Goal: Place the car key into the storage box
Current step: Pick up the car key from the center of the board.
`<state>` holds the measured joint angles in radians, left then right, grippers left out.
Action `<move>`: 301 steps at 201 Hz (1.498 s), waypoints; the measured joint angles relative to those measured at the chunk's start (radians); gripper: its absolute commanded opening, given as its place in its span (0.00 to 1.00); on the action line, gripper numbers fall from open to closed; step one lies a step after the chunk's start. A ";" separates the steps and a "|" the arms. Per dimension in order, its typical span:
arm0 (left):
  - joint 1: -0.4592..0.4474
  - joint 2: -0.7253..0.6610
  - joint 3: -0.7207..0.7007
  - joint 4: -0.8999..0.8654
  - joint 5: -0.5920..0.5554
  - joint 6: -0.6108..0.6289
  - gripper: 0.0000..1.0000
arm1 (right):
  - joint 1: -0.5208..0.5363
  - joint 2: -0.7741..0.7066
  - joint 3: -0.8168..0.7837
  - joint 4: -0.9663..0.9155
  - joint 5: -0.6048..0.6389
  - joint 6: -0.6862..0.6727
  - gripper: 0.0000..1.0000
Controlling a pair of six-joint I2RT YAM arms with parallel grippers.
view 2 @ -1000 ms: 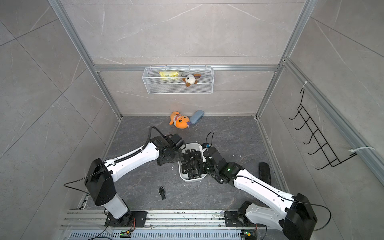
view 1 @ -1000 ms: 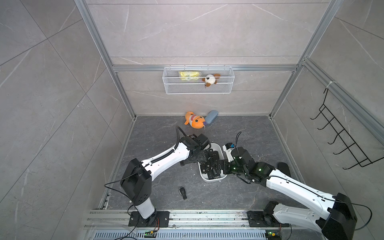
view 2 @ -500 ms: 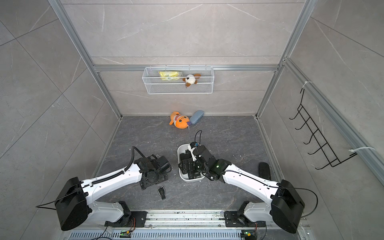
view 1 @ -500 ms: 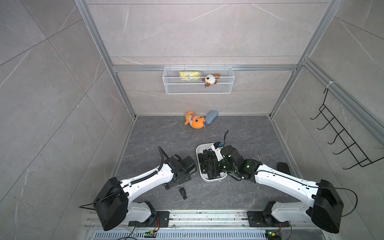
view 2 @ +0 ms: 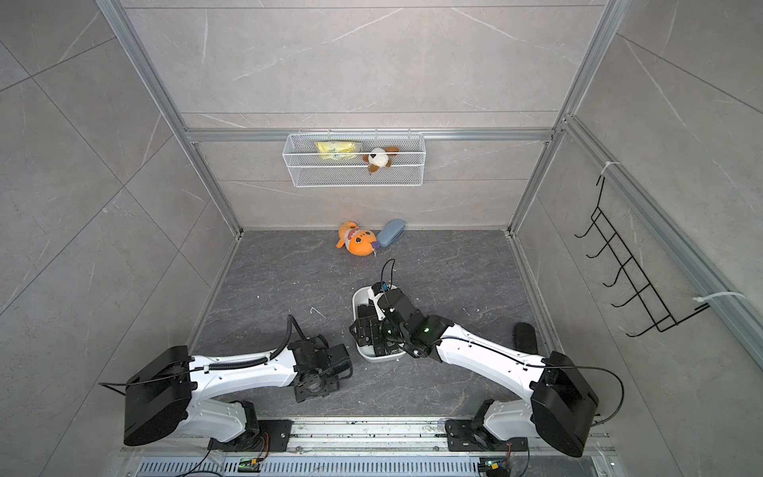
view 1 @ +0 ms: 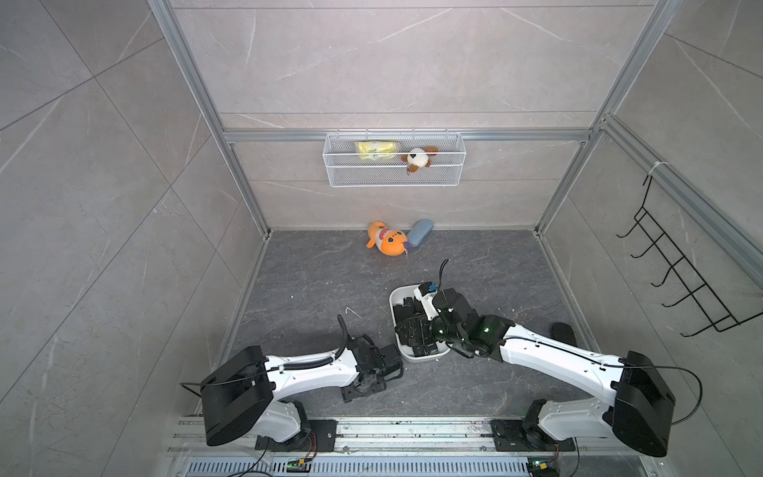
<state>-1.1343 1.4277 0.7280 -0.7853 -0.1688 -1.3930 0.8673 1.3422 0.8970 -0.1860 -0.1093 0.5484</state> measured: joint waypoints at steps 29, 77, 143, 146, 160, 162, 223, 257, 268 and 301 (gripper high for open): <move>-0.004 0.023 0.009 0.031 0.012 -0.013 0.42 | 0.002 0.000 0.000 0.000 0.001 0.000 1.00; 0.015 0.023 0.008 0.043 -0.006 -0.023 0.29 | 0.003 0.000 0.000 -0.001 0.007 -0.003 0.99; 0.195 0.031 0.010 0.077 -0.013 0.032 0.29 | 0.003 -0.002 0.000 -0.004 0.016 -0.003 0.99; 0.201 0.031 0.010 0.080 -0.011 0.034 0.30 | 0.003 -0.003 0.000 -0.004 0.017 -0.003 1.00; 0.235 0.035 0.011 0.099 -0.008 0.042 0.31 | 0.003 -0.005 0.000 -0.005 0.019 -0.003 1.00; 0.241 0.036 0.011 0.101 -0.008 0.045 0.32 | 0.003 -0.005 0.000 -0.005 0.020 -0.003 1.00; 0.359 0.076 0.046 0.179 0.014 0.077 0.44 | 0.004 -0.015 0.000 -0.027 0.035 -0.003 1.00; 0.385 0.143 0.117 0.230 0.034 0.105 0.47 | 0.004 -0.015 0.000 -0.029 0.037 -0.003 1.00; 0.388 0.171 0.148 0.246 0.042 0.119 0.47 | 0.004 -0.015 0.000 -0.030 0.038 -0.003 1.00; 0.419 0.213 0.190 0.281 0.064 0.157 0.47 | 0.004 -0.015 0.000 -0.033 0.039 -0.003 1.00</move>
<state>-0.7155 1.6409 0.9184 -0.5041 -0.1051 -1.2362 0.8711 1.3273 0.8967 -0.2192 -0.0708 0.5449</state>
